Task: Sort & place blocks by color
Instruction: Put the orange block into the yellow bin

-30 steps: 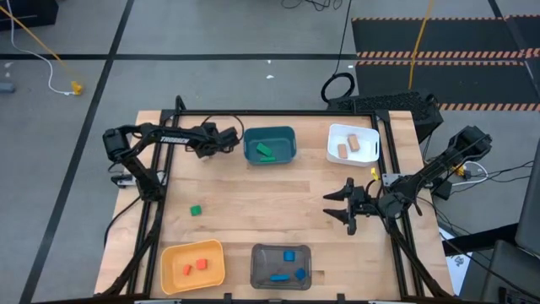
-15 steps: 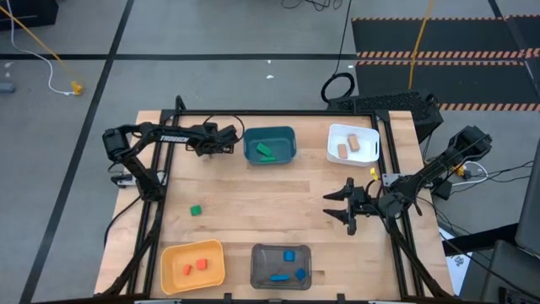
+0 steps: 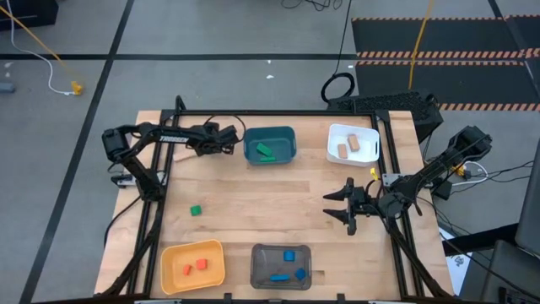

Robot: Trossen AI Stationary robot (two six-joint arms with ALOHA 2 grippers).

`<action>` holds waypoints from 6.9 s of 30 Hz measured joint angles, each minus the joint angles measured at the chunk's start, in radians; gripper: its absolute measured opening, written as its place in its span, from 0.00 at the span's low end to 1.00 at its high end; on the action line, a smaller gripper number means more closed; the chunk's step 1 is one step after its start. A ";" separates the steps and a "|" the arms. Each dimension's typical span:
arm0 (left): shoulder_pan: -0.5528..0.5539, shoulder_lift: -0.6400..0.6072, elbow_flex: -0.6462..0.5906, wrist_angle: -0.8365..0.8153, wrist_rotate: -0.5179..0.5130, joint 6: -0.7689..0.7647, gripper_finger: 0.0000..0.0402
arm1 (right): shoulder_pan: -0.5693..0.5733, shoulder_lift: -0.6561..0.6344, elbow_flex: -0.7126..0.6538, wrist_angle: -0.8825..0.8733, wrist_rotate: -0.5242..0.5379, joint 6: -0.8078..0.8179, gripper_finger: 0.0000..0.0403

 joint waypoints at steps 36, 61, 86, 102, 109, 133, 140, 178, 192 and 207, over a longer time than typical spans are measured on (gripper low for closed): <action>-0.587 -0.421 -0.002 0.122 0.136 0.171 0.01 | -0.017 0.000 0.000 -0.007 0.004 -0.004 0.55; -0.484 -0.444 -0.001 0.049 0.111 0.215 0.14 | -0.017 0.000 0.000 -0.030 0.000 -0.004 0.55; -0.238 -0.226 -0.001 -0.419 0.066 0.091 0.44 | -0.017 0.000 0.000 -0.029 -0.001 -0.004 0.55; 0.020 -0.229 -0.002 0.040 0.230 0.285 0.43 | -0.017 0.000 0.000 -0.030 -0.001 -0.004 0.55; 0.076 -0.177 -0.001 0.357 0.289 0.187 0.48 | -0.017 0.000 0.000 -0.030 -0.001 -0.004 0.55; 0.119 0.000 -0.001 0.525 0.352 -0.077 0.57 | -0.017 0.000 0.000 -0.030 -0.001 -0.004 0.55; 0.119 0.047 0.021 0.566 0.343 -0.086 0.57 | -0.017 0.000 0.000 -0.030 -0.001 -0.004 0.55; 0.112 0.115 0.026 0.456 0.362 0.001 0.14 | -0.017 0.000 0.000 -0.030 -0.004 -0.004 0.55; 0.047 -0.016 0.019 0.348 0.285 0.113 0.12 | -0.016 0.000 0.000 -0.031 -0.005 -0.004 0.55; -0.100 -0.156 0.020 0.157 0.239 0.189 0.12 | -0.017 0.000 0.000 -0.029 -0.004 -0.004 0.55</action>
